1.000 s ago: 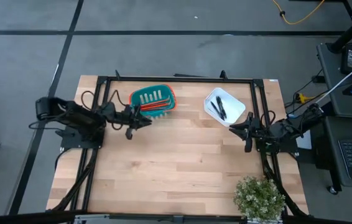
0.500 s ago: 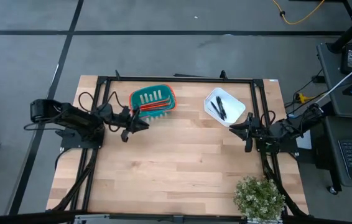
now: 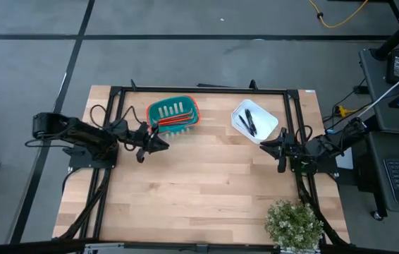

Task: Sort pens & pencils
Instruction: Return to Home Position

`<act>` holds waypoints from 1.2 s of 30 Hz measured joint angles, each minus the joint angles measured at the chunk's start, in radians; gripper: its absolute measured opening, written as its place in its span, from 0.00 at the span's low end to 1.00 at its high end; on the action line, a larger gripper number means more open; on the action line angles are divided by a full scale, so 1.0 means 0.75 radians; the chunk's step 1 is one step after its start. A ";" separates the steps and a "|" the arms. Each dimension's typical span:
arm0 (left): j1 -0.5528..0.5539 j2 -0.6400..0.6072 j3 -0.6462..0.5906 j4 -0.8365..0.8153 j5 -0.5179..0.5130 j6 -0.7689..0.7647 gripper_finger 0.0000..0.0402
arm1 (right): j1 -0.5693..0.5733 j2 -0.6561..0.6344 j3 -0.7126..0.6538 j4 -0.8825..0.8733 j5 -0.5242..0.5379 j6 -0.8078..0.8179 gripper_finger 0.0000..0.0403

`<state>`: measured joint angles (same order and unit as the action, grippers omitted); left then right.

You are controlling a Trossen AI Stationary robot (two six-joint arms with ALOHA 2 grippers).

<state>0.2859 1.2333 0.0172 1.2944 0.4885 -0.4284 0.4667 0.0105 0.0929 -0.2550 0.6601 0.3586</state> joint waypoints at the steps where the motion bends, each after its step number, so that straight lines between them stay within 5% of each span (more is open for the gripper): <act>1: -0.004 -0.067 -0.006 -0.009 -0.042 -0.016 0.12 | 0.000 0.000 0.000 0.000 0.000 0.000 0.20; 4: -0.042 -0.413 -0.014 -0.146 -0.195 0.025 0.12 | 0.000 0.000 0.000 0.001 0.000 0.000 0.20; 9: -0.201 -1.060 -0.014 -0.747 -0.245 0.273 0.12 | 0.001 0.000 0.001 0.001 0.001 0.000 0.20; 14: -0.317 -1.458 -0.013 -1.196 -0.476 0.341 0.12 | 0.000 0.000 0.001 0.001 0.001 0.000 0.20; 17: -0.334 -1.632 -0.014 -1.400 -0.494 0.402 0.12 | 0.001 0.000 0.001 0.001 0.001 0.000 0.20; 36: -0.317 -1.629 -0.013 -1.555 -0.504 0.480 0.12 | 0.001 0.001 0.002 0.002 0.002 0.000 0.20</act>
<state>0.0479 0.0116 0.0074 0.1282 0.1108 -0.0681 0.4671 0.0113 0.0940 -0.2532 0.6618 0.3585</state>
